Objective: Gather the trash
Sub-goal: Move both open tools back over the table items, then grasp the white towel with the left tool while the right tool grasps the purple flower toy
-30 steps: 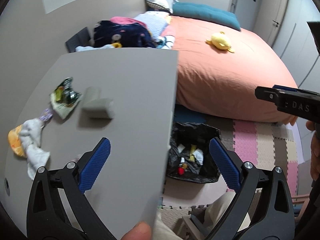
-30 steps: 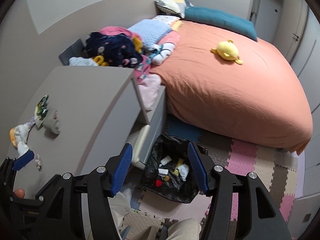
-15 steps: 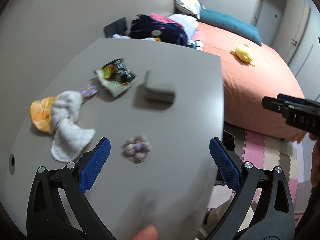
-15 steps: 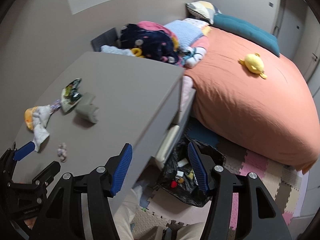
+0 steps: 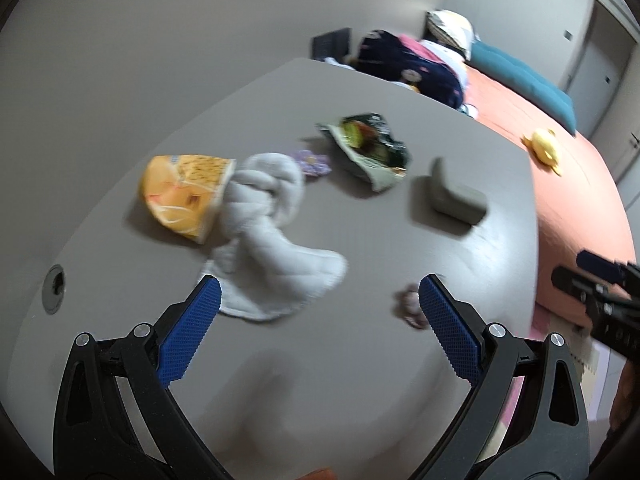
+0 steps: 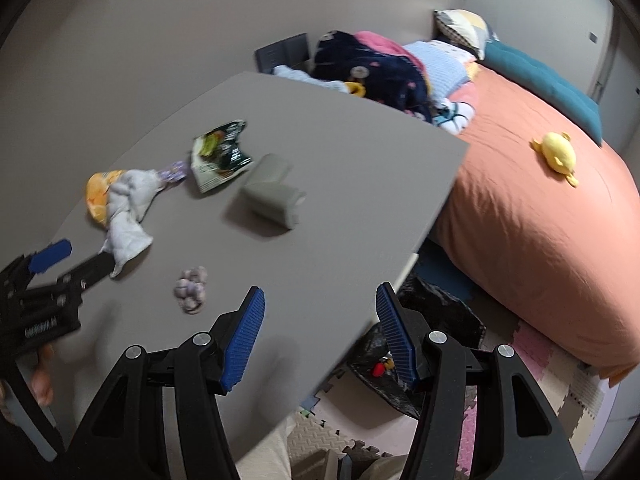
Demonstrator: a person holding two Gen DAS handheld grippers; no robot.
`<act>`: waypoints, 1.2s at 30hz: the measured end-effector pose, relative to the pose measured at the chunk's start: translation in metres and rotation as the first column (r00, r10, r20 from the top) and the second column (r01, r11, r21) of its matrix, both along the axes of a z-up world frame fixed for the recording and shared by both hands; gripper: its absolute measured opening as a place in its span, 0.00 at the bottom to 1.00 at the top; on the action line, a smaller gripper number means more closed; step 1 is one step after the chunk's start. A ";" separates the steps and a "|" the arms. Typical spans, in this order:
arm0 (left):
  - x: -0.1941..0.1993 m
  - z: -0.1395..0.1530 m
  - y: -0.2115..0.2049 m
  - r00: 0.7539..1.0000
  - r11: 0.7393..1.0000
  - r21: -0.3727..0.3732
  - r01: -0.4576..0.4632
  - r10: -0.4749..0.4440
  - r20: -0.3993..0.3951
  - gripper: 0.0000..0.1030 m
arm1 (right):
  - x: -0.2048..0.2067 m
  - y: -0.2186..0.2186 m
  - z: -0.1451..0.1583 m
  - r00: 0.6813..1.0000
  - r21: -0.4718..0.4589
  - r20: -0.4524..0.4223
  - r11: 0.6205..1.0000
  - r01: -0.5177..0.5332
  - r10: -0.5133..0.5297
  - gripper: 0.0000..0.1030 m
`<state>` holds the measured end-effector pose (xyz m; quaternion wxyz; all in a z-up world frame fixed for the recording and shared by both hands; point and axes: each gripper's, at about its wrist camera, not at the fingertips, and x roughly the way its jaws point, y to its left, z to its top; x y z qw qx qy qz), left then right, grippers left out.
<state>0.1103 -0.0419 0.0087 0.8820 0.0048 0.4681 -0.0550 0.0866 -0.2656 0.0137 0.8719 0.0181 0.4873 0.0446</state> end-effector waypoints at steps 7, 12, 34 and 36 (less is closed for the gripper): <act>0.016 -0.008 0.020 0.999 0.999 0.010 -0.038 0.038 -0.013 0.93 | 0.008 0.031 -0.011 0.998 0.016 -0.024 0.999 -0.052 0.052 0.58; 0.026 -0.016 0.026 0.998 0.999 0.019 -0.050 0.050 -0.022 0.93 | 0.013 0.049 -0.021 0.996 0.023 -0.037 0.996 -0.084 0.084 0.58; 0.052 -0.055 0.031 0.996 0.997 0.063 -0.048 0.052 -0.074 0.67 | 0.035 0.094 -0.054 0.981 0.028 -0.083 0.984 -0.174 0.176 0.34; 0.051 -0.056 0.029 0.996 0.997 0.066 -0.038 0.043 -0.079 0.63 | 0.034 0.095 -0.053 0.979 0.034 -0.088 0.983 -0.183 0.185 0.28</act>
